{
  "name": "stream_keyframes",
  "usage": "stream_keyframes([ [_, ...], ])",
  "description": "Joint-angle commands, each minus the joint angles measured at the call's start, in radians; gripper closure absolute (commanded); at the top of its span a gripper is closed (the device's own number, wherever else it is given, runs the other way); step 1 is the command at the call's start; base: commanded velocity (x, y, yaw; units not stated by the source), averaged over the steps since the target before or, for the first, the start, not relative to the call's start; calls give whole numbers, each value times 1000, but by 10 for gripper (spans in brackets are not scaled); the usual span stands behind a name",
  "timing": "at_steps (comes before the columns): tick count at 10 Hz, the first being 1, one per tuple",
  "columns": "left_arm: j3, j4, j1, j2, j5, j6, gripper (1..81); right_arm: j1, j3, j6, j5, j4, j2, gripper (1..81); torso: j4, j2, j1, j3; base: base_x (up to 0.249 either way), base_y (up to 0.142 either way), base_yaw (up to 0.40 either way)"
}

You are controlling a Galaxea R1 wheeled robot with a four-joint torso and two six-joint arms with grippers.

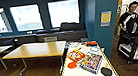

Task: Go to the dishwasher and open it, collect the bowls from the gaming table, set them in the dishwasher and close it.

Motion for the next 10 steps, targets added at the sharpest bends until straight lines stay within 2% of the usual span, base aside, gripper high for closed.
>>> stream_keyframes([
  [1, -135, 24, 32, 101, -59, 13, 811, 40, -70, 2, -68, -6, 18, 811, 0, 0, 0, 0, 0, 0, 0],
  [5, -321, 26, 72, 243, -73, 17, 811, 26, -195, 2, -90, -7, 91, 811, 0, -1, 0, 0, 0, 0, 0],
  [7, -379, 24, 86, 288, -73, 28, 811, 32, -236, 2, -109, -14, 123, 811, 0, -1, -1, 0, 0, 0, 0],
  [10, -480, 24, 98, 358, -73, 28, 811, 34, -307, -6, -133, -15, 171, 811, 0, 0, 0, 0, -76, 0, 0],
])
